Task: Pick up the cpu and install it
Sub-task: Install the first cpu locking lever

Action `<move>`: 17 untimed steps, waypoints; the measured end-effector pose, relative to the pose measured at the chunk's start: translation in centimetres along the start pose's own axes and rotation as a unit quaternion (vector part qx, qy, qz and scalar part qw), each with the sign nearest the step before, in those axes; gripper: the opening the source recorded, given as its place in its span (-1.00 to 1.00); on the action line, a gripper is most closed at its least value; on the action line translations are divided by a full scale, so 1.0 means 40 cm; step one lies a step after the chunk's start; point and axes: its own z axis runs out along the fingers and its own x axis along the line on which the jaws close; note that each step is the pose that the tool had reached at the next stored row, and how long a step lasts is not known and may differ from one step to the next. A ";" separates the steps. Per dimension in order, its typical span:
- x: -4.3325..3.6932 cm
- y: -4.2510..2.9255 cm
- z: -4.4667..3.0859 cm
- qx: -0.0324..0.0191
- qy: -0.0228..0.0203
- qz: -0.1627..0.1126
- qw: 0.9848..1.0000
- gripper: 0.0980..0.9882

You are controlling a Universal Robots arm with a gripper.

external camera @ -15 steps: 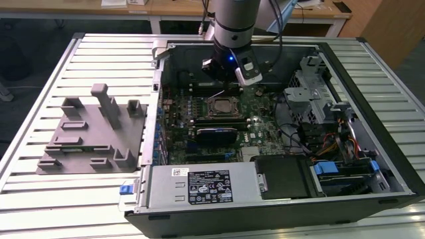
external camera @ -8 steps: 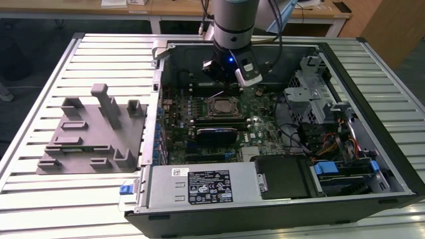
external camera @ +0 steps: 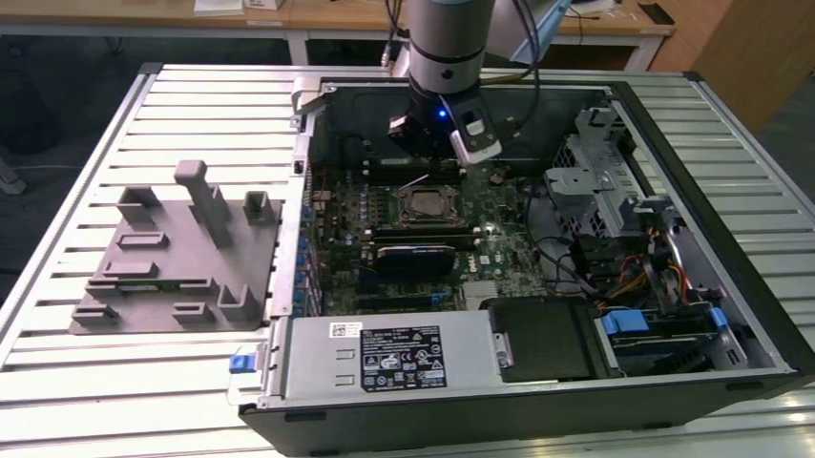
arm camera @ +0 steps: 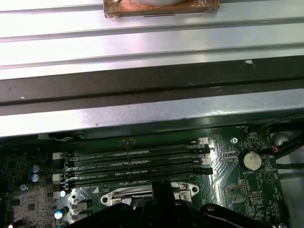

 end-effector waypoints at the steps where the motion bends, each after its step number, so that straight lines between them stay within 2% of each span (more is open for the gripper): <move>1: 0.000 0.001 0.001 0.001 -0.001 0.000 1.000 -0.98; 10: 0.005 0.015 0.016 0.005 -0.009 -0.002 1.000 -0.98; 14: 0.008 0.017 0.023 0.010 -0.018 -0.004 1.000 -0.98; 17: 0.013 0.017 0.028 0.012 -0.027 -0.006 1.000 -0.98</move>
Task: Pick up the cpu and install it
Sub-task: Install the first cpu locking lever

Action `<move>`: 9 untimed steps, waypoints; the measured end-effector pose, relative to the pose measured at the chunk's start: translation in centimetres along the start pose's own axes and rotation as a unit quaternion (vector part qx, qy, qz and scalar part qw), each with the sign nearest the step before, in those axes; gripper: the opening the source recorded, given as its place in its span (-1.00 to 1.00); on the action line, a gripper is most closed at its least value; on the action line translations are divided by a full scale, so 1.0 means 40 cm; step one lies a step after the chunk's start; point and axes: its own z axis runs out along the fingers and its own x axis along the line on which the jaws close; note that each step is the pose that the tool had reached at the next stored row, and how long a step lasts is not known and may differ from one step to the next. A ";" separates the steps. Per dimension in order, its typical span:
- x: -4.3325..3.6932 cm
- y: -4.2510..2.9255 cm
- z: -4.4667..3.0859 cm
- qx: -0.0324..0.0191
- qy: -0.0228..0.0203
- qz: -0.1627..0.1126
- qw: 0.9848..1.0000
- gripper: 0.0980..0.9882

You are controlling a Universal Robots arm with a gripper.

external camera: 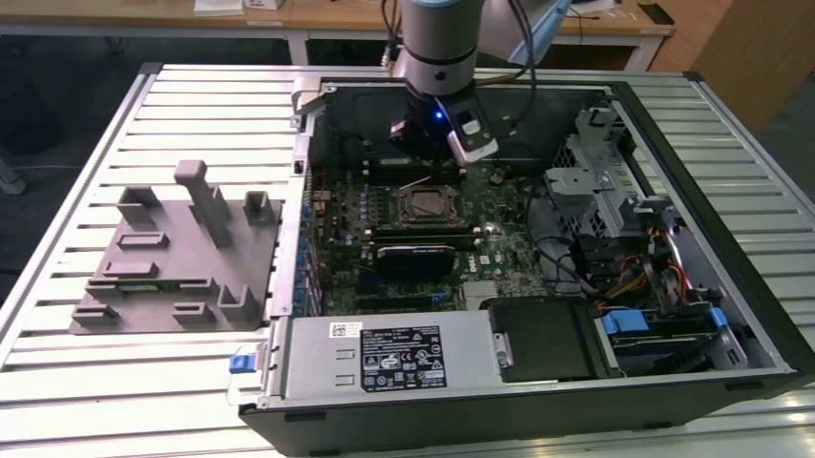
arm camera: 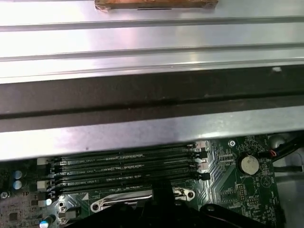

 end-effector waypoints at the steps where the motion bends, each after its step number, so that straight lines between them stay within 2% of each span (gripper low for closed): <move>1: 0.003 0.000 0.001 0.000 -0.002 0.000 1.000 -0.98; 3: 0.008 0.000 0.003 0.000 -0.005 -0.001 1.000 -0.98; 9: 0.012 0.003 0.008 0.001 -0.009 0.003 1.000 -0.98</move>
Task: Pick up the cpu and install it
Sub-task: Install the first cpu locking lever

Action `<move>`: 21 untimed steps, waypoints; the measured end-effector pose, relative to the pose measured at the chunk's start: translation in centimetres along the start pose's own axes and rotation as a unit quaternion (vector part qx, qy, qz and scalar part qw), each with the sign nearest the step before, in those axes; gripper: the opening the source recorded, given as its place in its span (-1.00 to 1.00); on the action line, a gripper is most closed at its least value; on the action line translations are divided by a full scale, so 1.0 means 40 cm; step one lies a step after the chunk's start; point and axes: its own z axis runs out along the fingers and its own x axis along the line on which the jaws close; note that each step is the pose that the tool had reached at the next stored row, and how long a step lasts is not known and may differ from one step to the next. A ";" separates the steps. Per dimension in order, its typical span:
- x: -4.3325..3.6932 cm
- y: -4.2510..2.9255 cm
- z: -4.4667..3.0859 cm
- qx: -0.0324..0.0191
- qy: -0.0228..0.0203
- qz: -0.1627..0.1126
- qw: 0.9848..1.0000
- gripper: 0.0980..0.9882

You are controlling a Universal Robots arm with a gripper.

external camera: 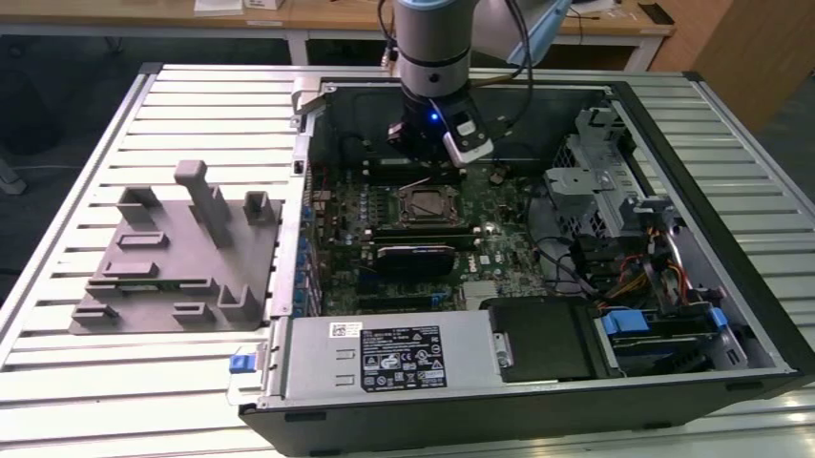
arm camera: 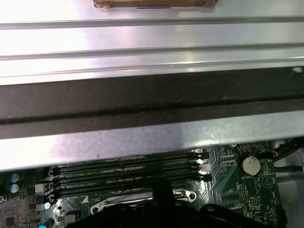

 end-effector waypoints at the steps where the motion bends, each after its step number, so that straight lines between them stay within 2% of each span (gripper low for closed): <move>1: 0.000 0.000 0.001 0.000 -0.001 0.002 1.000 -0.98; 5: 0.003 0.001 0.004 0.002 -0.004 0.017 1.000 -0.98; 10: 0.020 0.004 0.006 0.003 -0.006 0.024 1.000 -0.98; 13: 0.023 0.005 0.009 0.003 -0.008 0.030 1.000 -0.98; 21: 0.026 0.014 0.017 0.006 -0.014 0.060 0.998 -0.98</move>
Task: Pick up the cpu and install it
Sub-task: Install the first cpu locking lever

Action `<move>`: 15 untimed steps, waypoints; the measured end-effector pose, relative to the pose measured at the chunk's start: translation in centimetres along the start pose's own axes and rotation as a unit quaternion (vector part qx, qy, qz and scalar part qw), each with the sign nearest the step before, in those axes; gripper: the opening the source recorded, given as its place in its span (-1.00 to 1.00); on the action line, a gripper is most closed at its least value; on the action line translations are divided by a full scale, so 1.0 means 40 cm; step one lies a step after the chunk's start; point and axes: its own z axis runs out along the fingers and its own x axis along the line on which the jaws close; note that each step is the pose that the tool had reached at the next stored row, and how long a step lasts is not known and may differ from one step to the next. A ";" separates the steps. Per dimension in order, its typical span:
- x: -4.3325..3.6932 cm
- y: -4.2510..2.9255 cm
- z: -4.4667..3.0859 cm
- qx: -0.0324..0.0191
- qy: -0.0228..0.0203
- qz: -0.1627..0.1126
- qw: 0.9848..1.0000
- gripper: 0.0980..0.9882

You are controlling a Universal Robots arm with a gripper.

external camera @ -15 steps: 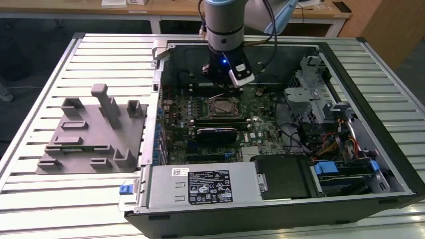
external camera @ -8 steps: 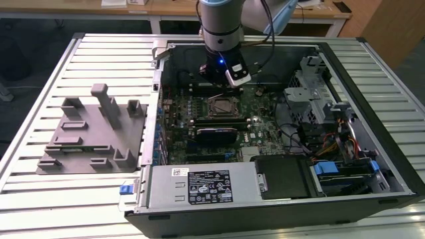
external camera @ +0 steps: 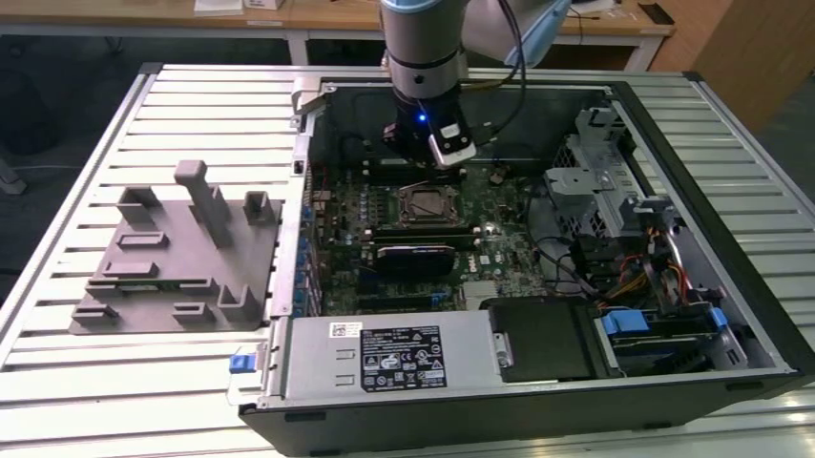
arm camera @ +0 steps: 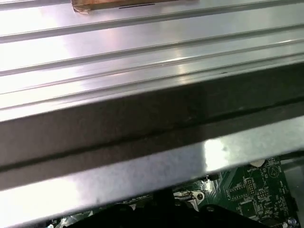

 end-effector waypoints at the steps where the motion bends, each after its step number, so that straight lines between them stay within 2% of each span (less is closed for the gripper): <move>1: 0.002 0.002 0.001 0.000 0.000 0.001 1.000 -0.98; 4: 0.005 0.003 0.002 0.000 -0.002 0.002 1.000 -0.98; 6: 0.007 0.002 0.003 -0.001 -0.004 0.002 1.000 -0.98; 15: 0.016 -0.002 0.012 -0.005 -0.021 0.001 1.000 -0.98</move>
